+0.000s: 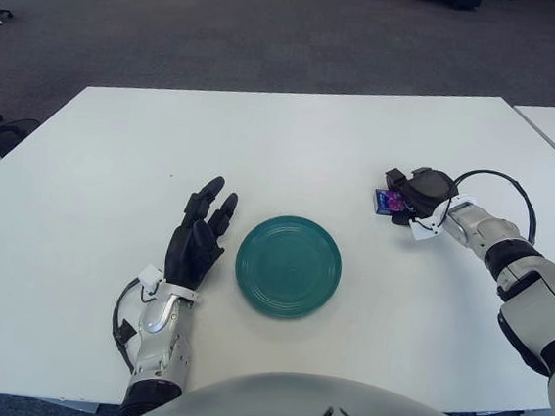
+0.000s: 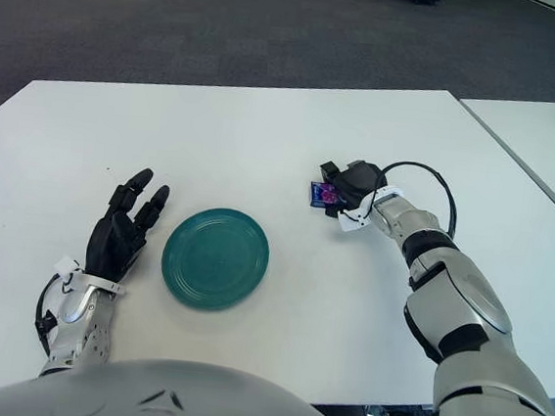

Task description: Put the gum into the plate.

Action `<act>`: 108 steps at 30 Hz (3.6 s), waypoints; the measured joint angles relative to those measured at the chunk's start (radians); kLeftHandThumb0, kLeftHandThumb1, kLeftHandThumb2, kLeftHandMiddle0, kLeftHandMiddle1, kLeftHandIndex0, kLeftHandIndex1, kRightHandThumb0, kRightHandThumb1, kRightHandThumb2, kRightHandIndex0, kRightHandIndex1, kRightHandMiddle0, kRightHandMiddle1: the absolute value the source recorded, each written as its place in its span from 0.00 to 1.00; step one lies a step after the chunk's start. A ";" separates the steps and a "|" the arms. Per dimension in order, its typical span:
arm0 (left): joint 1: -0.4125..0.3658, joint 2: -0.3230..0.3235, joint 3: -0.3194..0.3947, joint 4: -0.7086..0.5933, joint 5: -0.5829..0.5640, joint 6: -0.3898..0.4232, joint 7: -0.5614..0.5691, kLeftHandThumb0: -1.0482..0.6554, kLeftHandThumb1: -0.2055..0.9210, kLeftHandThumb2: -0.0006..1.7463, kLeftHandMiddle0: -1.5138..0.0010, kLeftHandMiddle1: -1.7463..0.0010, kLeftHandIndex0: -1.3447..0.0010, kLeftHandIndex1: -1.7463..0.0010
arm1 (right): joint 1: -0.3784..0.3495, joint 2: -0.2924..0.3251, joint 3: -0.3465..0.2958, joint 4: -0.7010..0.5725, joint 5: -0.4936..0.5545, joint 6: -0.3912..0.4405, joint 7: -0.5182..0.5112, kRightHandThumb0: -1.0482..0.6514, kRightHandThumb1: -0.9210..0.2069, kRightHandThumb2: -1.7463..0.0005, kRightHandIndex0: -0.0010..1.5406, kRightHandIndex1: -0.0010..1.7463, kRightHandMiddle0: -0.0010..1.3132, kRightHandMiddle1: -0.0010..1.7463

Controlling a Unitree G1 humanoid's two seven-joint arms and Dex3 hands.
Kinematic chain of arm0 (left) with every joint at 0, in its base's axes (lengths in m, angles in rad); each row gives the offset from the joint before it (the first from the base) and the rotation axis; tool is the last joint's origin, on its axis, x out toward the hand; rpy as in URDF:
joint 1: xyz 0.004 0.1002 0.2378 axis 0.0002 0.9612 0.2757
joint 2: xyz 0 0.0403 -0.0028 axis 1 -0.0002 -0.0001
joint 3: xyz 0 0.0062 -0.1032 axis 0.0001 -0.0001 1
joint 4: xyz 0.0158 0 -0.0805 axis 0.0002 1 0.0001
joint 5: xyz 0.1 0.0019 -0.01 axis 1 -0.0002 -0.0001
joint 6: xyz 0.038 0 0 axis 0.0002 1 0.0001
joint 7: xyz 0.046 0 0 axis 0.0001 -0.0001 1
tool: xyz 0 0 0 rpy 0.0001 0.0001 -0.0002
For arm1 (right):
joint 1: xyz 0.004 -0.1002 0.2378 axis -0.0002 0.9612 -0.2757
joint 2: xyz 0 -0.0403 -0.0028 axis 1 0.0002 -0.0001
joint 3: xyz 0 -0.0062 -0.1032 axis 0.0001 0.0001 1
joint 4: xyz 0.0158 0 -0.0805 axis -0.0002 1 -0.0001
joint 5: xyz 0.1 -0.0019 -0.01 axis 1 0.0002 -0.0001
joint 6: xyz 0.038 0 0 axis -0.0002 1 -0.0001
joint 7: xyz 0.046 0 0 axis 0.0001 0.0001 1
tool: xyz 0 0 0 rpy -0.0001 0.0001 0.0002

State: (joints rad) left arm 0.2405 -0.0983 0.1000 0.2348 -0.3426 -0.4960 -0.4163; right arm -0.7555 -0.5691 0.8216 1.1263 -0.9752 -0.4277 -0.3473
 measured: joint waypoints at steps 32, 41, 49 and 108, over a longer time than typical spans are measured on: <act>0.008 0.019 0.010 -0.018 0.000 0.007 -0.002 0.02 1.00 0.54 0.72 1.00 1.00 0.64 | -0.051 0.034 -0.224 -0.441 0.098 0.018 0.086 0.38 0.26 0.48 0.35 1.00 0.29 1.00; 0.008 0.023 0.010 -0.018 -0.002 0.010 -0.004 0.01 1.00 0.53 0.73 1.00 1.00 0.65 | 0.019 0.053 -0.270 -0.697 0.128 0.020 0.193 0.38 0.28 0.46 0.34 1.00 0.30 1.00; 0.010 0.024 0.008 -0.019 0.004 0.010 -0.004 0.01 1.00 0.52 0.73 1.00 1.00 0.66 | 0.141 0.079 -0.271 -0.870 0.120 0.074 0.317 0.38 0.27 0.47 0.37 1.00 0.29 1.00; 0.007 0.011 0.002 0.004 0.085 -0.022 0.034 0.02 1.00 0.58 0.76 1.00 1.00 0.71 | 0.370 0.139 -0.162 -1.064 -0.071 -0.107 0.367 0.40 0.01 0.70 0.29 1.00 0.16 1.00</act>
State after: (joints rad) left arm 0.2479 -0.0869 0.1022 0.2393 -0.2580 -0.5180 -0.3823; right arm -0.3855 -0.4299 0.6597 0.0627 -1.0463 -0.5351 0.0197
